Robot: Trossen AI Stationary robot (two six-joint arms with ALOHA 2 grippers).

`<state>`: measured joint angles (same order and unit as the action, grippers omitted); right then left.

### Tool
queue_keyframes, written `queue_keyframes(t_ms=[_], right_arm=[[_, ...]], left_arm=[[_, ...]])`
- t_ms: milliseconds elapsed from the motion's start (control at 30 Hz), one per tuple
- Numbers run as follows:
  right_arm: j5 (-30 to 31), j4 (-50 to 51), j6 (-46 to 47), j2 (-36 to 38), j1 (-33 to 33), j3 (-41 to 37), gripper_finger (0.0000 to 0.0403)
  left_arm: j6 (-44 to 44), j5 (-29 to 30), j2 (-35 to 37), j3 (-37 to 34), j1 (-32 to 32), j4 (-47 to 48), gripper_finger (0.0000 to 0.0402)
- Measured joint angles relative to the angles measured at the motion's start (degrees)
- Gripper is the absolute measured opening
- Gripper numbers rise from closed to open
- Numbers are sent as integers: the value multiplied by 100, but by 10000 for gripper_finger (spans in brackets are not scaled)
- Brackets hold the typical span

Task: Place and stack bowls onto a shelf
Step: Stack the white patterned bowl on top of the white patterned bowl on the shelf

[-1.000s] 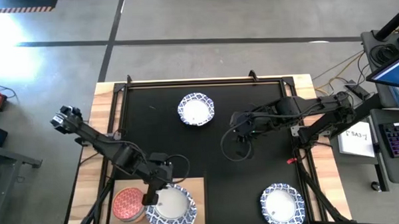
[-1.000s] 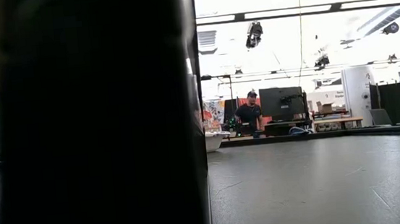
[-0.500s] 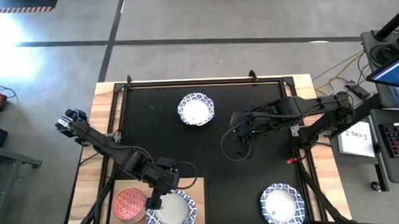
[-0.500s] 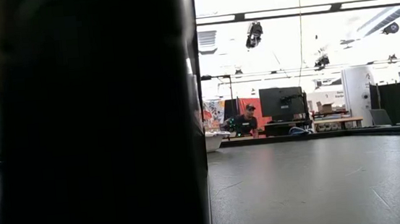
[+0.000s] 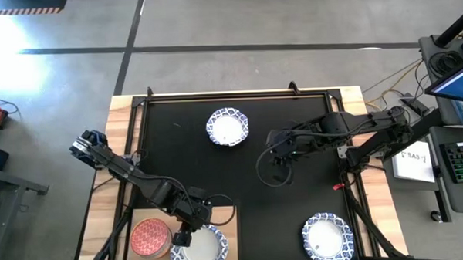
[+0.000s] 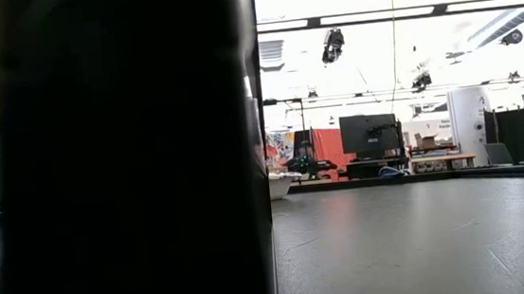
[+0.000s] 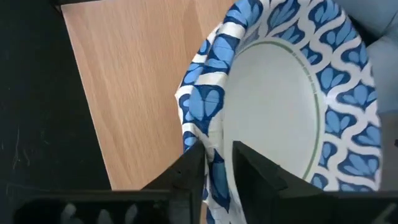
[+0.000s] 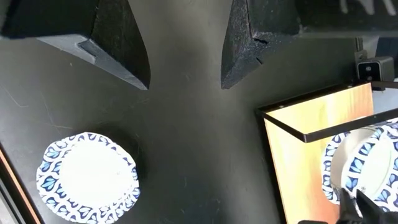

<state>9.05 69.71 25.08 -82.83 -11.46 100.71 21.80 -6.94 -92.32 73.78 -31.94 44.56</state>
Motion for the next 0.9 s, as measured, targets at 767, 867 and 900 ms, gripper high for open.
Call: queue_keyframes(t_ms=[767,867,900], right_arm=[[1,-15,0,0,1,0,185],[1,-17,0,0,0,0,185],[0,-15,0,0,0,0,185]], left_arm=[[601,304,-88,112,-606,-209,118],[614,294,-213,111,-601,-369,109],[606,244,-267,111,-599,-434,107]])
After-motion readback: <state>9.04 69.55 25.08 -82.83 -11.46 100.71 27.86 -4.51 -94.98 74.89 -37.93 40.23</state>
